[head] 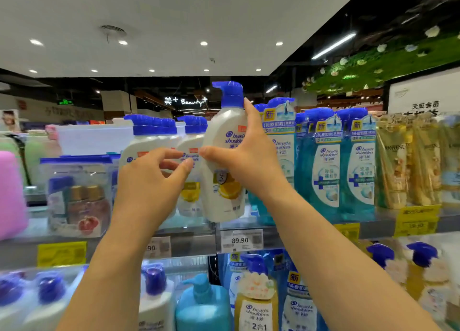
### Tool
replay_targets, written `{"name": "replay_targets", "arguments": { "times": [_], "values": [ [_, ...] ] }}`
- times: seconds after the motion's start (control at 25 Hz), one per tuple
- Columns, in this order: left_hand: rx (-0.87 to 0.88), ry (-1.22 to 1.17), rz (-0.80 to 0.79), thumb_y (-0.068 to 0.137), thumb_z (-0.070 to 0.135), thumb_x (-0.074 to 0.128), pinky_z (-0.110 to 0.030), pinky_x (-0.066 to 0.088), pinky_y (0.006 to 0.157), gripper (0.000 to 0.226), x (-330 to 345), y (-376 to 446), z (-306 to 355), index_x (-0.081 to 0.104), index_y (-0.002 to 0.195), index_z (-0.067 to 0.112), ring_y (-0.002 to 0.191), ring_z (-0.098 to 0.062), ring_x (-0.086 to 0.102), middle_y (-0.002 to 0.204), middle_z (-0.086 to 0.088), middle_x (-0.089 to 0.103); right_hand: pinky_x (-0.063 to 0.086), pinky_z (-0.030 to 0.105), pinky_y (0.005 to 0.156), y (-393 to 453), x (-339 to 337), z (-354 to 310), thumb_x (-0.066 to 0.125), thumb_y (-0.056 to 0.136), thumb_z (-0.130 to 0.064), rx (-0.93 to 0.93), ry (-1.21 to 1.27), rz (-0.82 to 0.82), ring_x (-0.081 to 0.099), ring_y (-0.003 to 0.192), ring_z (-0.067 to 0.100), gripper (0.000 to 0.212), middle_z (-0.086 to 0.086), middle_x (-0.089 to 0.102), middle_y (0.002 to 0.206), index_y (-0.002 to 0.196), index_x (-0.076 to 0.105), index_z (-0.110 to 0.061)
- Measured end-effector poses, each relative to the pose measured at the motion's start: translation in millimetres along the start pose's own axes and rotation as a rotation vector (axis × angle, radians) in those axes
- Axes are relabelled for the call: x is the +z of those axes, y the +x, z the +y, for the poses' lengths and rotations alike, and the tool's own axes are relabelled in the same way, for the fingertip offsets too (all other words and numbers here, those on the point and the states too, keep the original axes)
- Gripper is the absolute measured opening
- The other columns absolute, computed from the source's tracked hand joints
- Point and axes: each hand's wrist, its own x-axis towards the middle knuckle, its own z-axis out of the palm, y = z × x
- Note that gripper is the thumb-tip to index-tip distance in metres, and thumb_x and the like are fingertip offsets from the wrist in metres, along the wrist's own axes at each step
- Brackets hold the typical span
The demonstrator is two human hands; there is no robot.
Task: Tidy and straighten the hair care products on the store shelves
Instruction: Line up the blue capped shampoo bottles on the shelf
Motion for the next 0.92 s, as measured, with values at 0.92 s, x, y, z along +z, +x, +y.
{"name": "replay_targets", "arguments": {
  "times": [0.92],
  "values": [
    [0.05, -0.208, -0.046, 0.092, 0.052, 0.054, -0.011, 0.045, 0.06, 0.02, 10, -77, -37, 0.066, 0.081, 0.039, 0.072, 0.001, 0.064, 0.07, 0.021, 0.066, 0.052, 0.028, 0.091, -42, 32, 3, 0.077, 0.084, -0.045, 0.115, -0.134, -0.04, 0.062, 0.107, 0.009, 0.073, -0.002, 0.059, 0.124, 0.147, 0.043, -0.034]
  ]
}}
